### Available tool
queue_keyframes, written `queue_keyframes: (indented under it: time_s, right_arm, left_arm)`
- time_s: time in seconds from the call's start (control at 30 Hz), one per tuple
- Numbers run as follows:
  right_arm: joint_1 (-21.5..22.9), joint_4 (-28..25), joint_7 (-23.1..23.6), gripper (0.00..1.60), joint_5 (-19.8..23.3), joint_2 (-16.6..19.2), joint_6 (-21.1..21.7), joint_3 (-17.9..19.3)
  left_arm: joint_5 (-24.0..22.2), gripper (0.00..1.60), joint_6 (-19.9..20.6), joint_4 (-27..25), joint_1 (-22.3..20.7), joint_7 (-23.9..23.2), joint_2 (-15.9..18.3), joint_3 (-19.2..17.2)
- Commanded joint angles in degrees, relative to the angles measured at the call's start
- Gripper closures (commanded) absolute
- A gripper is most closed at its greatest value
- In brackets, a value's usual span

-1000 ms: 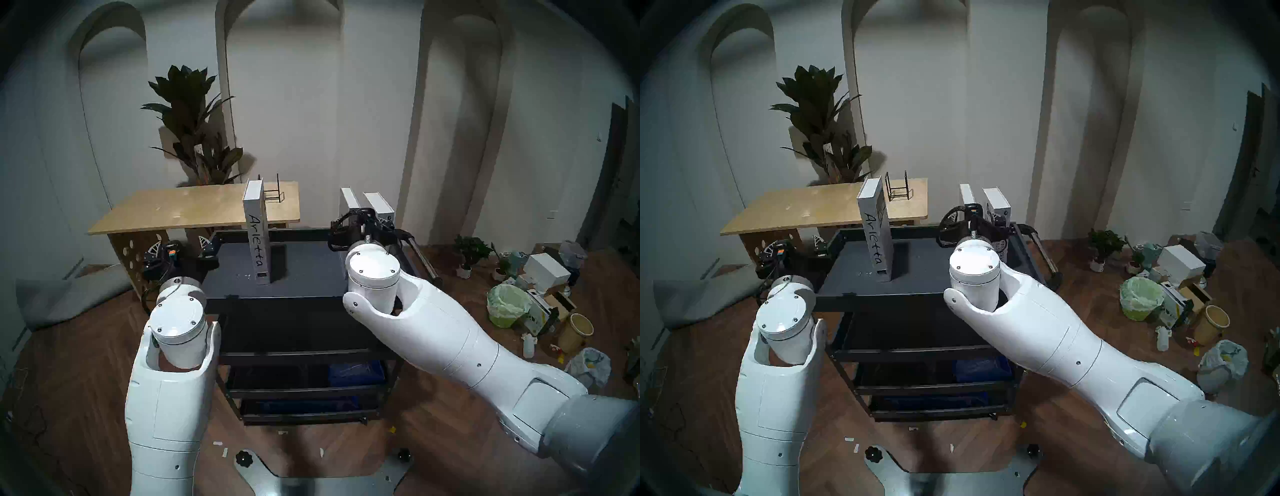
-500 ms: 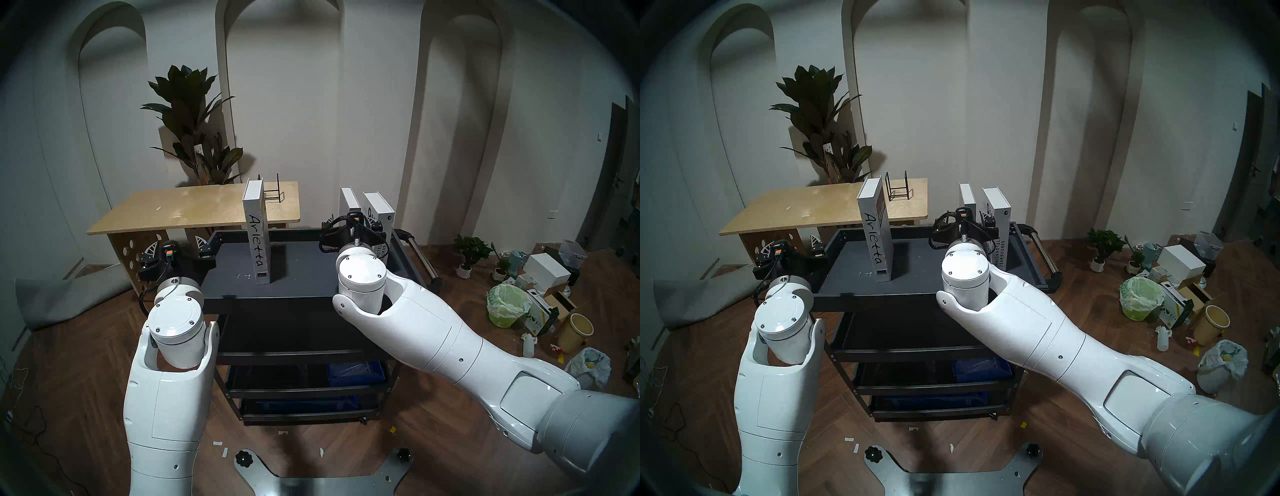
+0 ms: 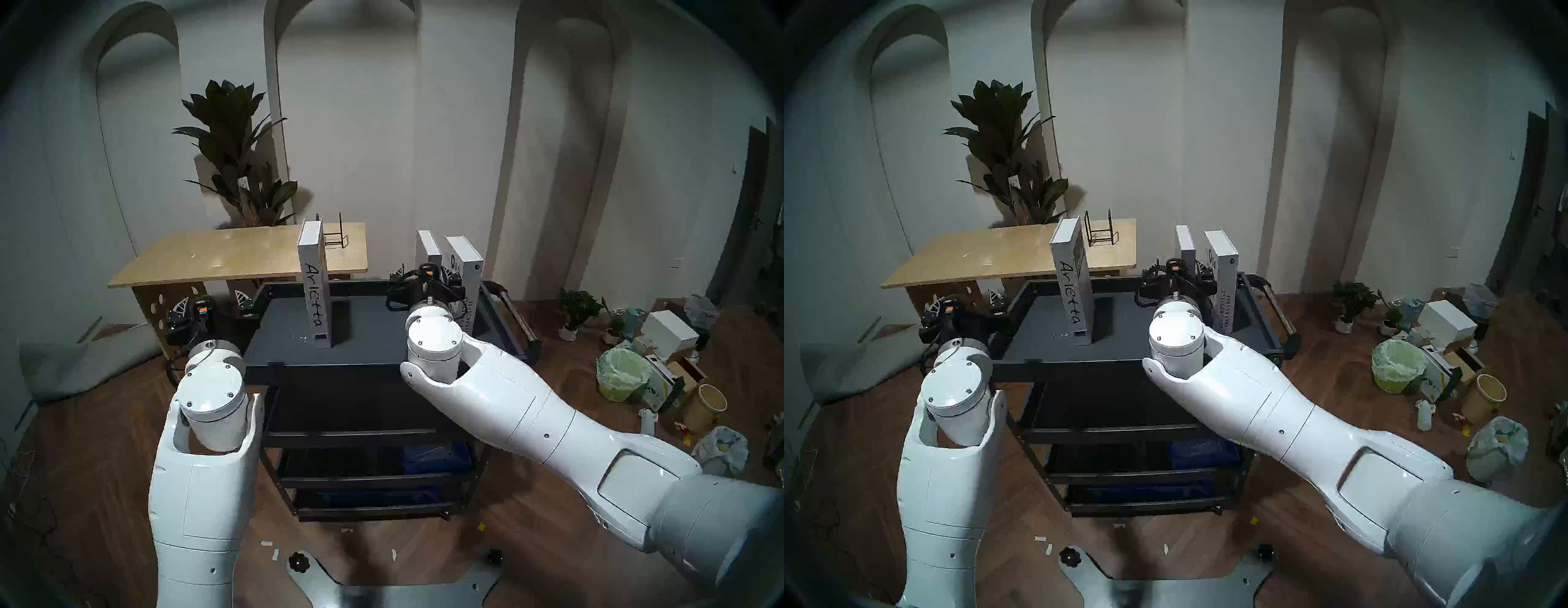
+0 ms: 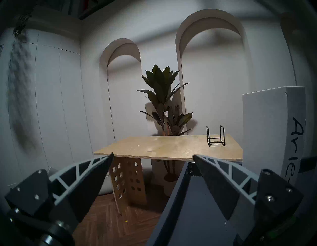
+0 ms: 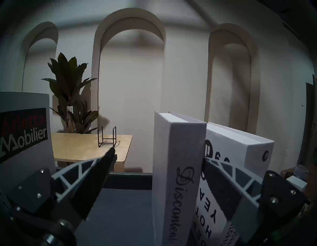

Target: Sort the books onto the shelf by size, largest to the left

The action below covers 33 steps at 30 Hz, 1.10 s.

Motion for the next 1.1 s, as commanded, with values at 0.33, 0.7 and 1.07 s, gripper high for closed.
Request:
queue_keyframes:
  time_s: [0.33,0.7,1.07]
  right_arm:
    - [3.4,6.3,1.4,0.57,-1.7,-4.4,-4.0,0.0]
    - [3.0,5.5,1.9,1.6,-1.5,-4.3,-4.2,0.2]
    - [4.3,5.4,3.2,1.6,-1.9,-6.7,-5.1,-0.3]
  left_arm:
    - [-0.5,0.0,-0.3,0.5,-2.2,-0.5,0.2,-0.1]
    - [-0.6,0.0,-0.6,0.7,-2.3,-0.6,0.2,-0.4]
    - [-0.7,0.0,-0.6,-0.1,-1.5,-0.3,0.1,-1.0]
